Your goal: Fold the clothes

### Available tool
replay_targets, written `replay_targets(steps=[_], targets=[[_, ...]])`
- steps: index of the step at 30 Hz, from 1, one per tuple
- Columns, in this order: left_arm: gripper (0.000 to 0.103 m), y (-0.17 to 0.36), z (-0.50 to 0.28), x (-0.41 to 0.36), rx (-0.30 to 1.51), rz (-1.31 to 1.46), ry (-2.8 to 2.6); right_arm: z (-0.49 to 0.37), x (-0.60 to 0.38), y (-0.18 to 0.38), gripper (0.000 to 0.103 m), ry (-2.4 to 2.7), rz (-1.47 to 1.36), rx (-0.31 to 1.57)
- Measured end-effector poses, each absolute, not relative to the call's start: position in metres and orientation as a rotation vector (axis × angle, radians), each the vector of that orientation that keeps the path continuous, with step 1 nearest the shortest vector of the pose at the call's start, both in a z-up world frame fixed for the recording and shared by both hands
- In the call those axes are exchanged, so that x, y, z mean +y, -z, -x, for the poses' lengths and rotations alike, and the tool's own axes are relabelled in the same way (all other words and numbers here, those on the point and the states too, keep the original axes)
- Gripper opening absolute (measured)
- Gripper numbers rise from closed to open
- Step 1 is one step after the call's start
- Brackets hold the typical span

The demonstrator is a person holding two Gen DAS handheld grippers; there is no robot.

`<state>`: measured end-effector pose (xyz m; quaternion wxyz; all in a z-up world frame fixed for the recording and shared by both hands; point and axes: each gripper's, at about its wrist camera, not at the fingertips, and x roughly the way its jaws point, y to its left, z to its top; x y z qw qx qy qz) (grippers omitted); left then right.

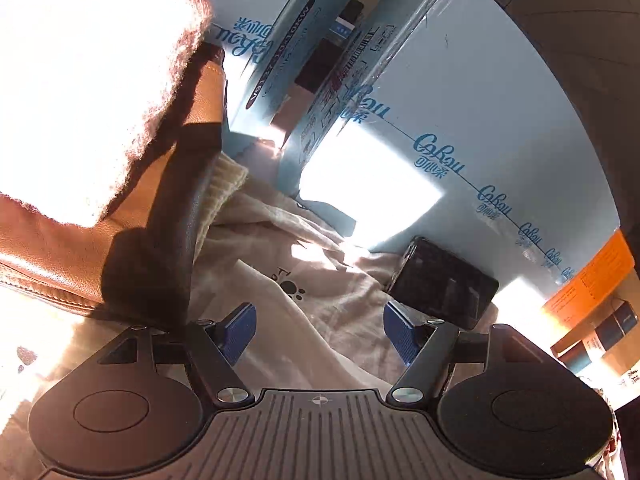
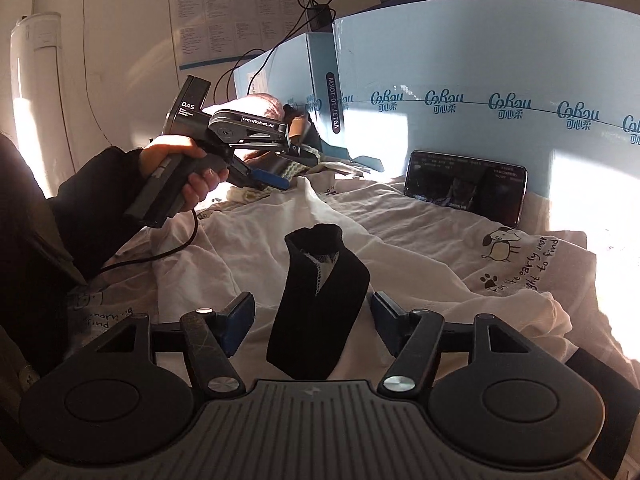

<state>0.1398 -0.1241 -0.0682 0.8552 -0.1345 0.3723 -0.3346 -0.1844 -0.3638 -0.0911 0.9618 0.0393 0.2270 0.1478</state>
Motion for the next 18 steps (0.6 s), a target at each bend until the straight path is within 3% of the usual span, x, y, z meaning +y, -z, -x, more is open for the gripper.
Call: replay_targets(steps=[4, 9, 18], targets=[[0.071, 0.056, -0.130, -0.139, 0.664, 0.096, 0.727, 0.185, -0.367, 0.092, 0.062, -0.290, -0.100, 0.461], [0.076, 0.045, -0.088, -0.155, 0.272, -0.555, 0.728, 0.184, -0.371, 0.093, 0.062, -0.282, -0.127, 0.471], [0.076, 0.078, -0.090, -0.170, 0.179, -1.100, 0.782, 0.184, -0.371, 0.094, 0.063, -0.282, -0.133, 0.482]])
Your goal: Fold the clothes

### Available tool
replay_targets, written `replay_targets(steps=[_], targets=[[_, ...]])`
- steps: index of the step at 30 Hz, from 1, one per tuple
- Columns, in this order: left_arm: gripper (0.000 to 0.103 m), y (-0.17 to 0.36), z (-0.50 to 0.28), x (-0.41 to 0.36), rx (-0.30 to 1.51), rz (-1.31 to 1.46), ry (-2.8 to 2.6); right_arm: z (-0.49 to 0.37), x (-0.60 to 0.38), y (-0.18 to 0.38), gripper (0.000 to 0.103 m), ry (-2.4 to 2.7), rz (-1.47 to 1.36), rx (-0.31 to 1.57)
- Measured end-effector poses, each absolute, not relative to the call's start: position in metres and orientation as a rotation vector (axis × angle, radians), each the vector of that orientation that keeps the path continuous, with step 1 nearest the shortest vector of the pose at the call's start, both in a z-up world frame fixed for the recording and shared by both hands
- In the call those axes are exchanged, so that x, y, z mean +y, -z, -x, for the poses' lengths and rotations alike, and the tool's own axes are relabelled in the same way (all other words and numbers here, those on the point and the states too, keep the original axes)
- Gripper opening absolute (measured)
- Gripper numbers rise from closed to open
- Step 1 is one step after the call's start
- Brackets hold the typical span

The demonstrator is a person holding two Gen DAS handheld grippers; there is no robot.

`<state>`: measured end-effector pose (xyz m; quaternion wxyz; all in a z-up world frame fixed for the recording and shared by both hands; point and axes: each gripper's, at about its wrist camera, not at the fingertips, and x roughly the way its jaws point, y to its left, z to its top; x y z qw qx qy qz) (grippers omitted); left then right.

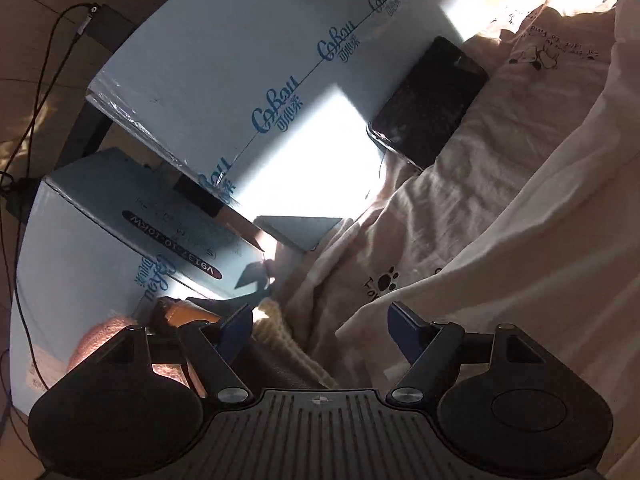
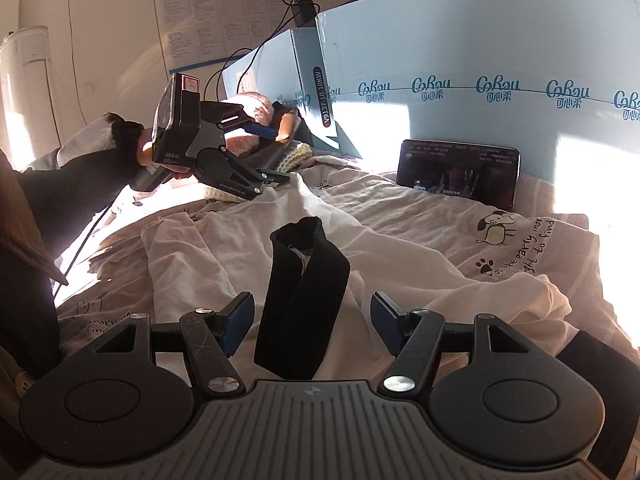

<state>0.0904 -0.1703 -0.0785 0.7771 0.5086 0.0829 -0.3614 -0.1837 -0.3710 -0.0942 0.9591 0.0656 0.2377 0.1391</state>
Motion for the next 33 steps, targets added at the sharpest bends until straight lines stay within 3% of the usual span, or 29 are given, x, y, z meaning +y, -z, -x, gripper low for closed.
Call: replay_targets(steps=[6, 8, 9, 10, 12, 19, 23, 26, 29, 32, 33], targets=[[0.073, 0.107, -0.090, -0.190, 0.122, -1.423, 0.834, 0.183, -0.372, 0.095, 0.063, -0.283, -0.142, 0.487], [0.059, 0.112, -0.084, -0.195, 0.096, -1.504, 0.873, 0.183, -0.372, 0.095, 0.064, -0.284, -0.144, 0.489], [0.044, 0.114, -0.081, -0.197, 0.092, -1.537, 0.893, 0.183, -0.372, 0.095, 0.064, -0.284, -0.145, 0.489], [0.022, 0.117, -0.078, -0.199, 0.098, -1.565, 0.914, 0.183, -0.372, 0.095, 0.064, -0.283, -0.145, 0.489], [0.005, 0.119, -0.074, -0.198, 0.113, -1.612, 0.938, 0.184, -0.372, 0.095, 0.064, -0.283, -0.146, 0.487], [0.004, 0.089, -0.051, -0.160, 0.001, -1.476, 0.804, 0.185, -0.374, 0.094, 0.065, -0.282, -0.158, 0.479], [0.007, 0.107, -0.044, -0.148, 0.074, -1.474, 0.820, 0.184, -0.373, 0.094, 0.064, -0.268, -0.152, 0.491], [0.012, 0.118, -0.049, -0.144, 0.146, -1.463, 0.832, 0.183, -0.372, 0.095, 0.059, -0.255, -0.141, 0.508], [0.016, 0.099, -0.057, -0.139, 0.179, -1.379, 0.831, 0.182, -0.371, 0.096, 0.044, -0.262, -0.136, 0.521], [0.043, 0.080, -0.052, -0.137, 0.122, -1.245, 0.819, 0.183, -0.371, 0.095, 0.029, -0.266, -0.131, 0.523], [0.061, 0.078, -0.049, -0.137, 0.106, -1.220, 0.829, 0.183, -0.371, 0.095, 0.024, -0.268, -0.130, 0.523]])
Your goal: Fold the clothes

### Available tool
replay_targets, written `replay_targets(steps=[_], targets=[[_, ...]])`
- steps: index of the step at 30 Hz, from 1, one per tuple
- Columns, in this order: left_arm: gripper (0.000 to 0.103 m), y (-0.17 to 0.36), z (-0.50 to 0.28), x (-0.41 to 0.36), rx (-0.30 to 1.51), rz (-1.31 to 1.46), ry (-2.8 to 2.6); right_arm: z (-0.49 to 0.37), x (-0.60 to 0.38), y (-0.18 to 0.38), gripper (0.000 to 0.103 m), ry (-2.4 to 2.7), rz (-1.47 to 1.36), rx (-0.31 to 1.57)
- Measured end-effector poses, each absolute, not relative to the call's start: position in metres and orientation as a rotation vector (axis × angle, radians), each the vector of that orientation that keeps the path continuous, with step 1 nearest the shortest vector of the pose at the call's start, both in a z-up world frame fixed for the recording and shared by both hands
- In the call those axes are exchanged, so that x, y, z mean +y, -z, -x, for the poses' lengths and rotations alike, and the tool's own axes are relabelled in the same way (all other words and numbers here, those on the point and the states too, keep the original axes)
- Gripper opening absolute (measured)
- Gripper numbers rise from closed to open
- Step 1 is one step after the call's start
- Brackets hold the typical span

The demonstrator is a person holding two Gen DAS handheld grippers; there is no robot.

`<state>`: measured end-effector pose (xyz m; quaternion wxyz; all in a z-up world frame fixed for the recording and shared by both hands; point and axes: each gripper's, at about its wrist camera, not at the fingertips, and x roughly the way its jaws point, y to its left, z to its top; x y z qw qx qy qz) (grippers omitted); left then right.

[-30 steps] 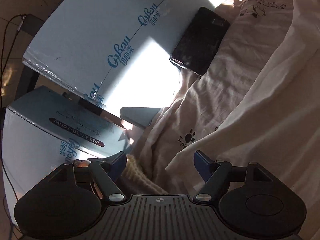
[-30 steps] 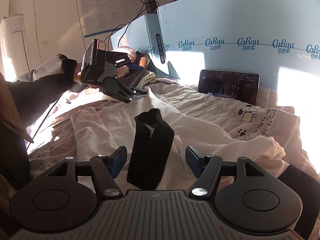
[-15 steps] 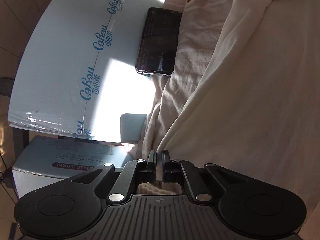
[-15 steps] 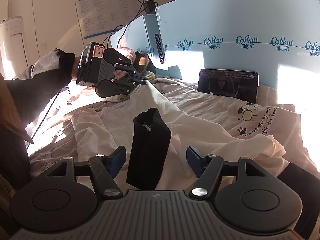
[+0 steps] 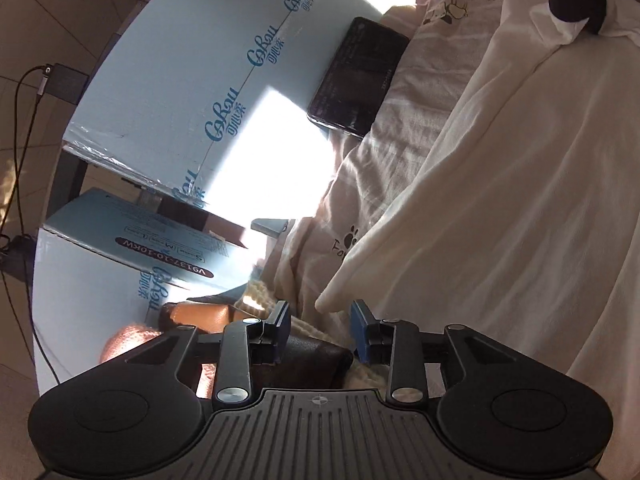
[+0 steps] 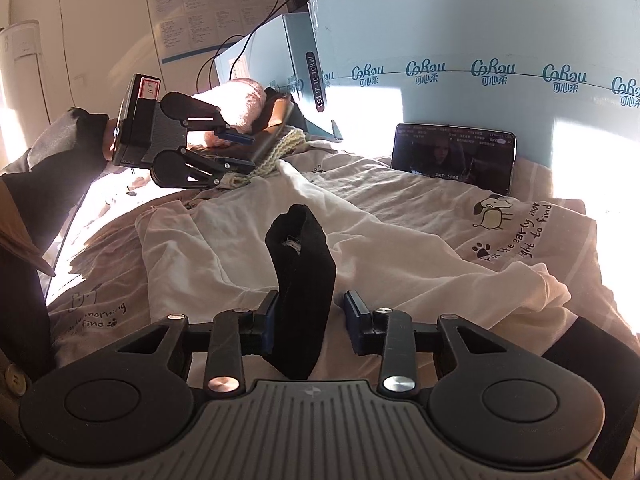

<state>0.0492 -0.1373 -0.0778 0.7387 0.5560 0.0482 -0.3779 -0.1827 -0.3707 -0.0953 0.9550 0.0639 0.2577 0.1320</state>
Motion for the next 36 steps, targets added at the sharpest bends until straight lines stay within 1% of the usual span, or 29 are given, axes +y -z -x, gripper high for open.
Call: replay_targets(steps=[1, 4, 8, 10, 15, 17, 18, 19, 20, 21, 22, 24, 25, 26, 27, 28, 30, 31, 33, 36], targets=[[0.069, 0.078, -0.046, -0.141, 0.091, -1.215, 0.845, 0.184, -0.370, 0.094, 0.020, -0.267, -0.121, 0.517], [0.069, 0.073, -0.041, -0.150, 0.079, -1.161, 0.906, 0.194, -0.370, 0.085, 0.015, -0.258, -0.078, 0.478], [0.069, 0.052, -0.052, -0.153, 0.134, -0.913, 0.947, 0.206, -0.371, 0.075, 0.013, -0.247, -0.045, 0.430], [0.073, 0.051, -0.061, -0.160, 0.161, -0.826, 0.894, 0.210, -0.374, 0.071, 0.011, -0.247, -0.041, 0.412], [0.073, 0.084, -0.078, -0.176, 0.262, -0.931, 0.747, 0.210, -0.376, 0.075, 0.012, -0.280, -0.051, 0.446], [0.073, 0.097, -0.078, -0.173, 0.290, -0.974, 0.728, 0.207, -0.372, 0.081, 0.014, -0.293, -0.033, 0.487], [0.074, 0.098, -0.076, -0.171, 0.284, -0.974, 0.715, 0.206, -0.369, 0.085, 0.015, -0.294, -0.019, 0.512], [0.075, 0.098, -0.075, -0.168, 0.275, -0.970, 0.701, 0.206, -0.367, 0.087, 0.025, -0.293, -0.009, 0.529], [0.075, 0.098, -0.073, -0.166, 0.266, -0.966, 0.686, 0.205, -0.367, 0.089, 0.033, -0.289, -0.003, 0.540], [0.075, 0.089, -0.068, -0.161, 0.251, -0.892, 0.661, 0.207, -0.367, 0.089, 0.045, -0.283, -0.003, 0.537], [0.075, 0.078, -0.063, -0.156, 0.234, -0.803, 0.632, 0.210, -0.369, 0.087, 0.054, -0.278, -0.010, 0.519], [0.077, 0.056, -0.052, -0.147, 0.201, -0.626, 0.574, 0.217, -0.376, 0.081, 0.061, -0.276, -0.037, 0.470], [0.084, 0.045, -0.046, -0.142, 0.184, -0.538, 0.544, 0.220, -0.381, 0.077, 0.065, -0.273, -0.053, 0.443], [0.089, 0.036, -0.039, -0.138, 0.190, -0.418, 0.567, 0.224, -0.387, 0.074, 0.067, -0.266, -0.080, 0.411], [0.096, 0.031, -0.030, -0.135, 0.219, -0.284, 0.617, 0.226, -0.393, 0.071, 0.072, -0.252, -0.114, 0.380], [0.098, 0.029, -0.024, -0.136, 0.265, -0.179, 0.697, 0.225, -0.400, 0.070, 0.078, -0.226, -0.156, 0.360], [0.098, 0.033, -0.015, -0.151, 0.348, -0.074, 0.891, 0.220, -0.415, 0.070, 0.079, -0.182, -0.259, 0.349], [0.098, 0.038, -0.010, -0.164, 0.375, -0.073, 0.938, 0.218, -0.422, 0.071, 0.079, -0.163, -0.313, 0.342], [0.098, 0.049, -0.002, -0.189, 0.426, -0.088, 1.013, 0.213, -0.435, 0.075, 0.079, -0.132, -0.413, 0.327], [0.098, 0.070, 0.011, -0.220, 0.479, -0.209, 1.089, 0.206, -0.447, 0.082, 0.079, -0.110, -0.527, 0.324]])
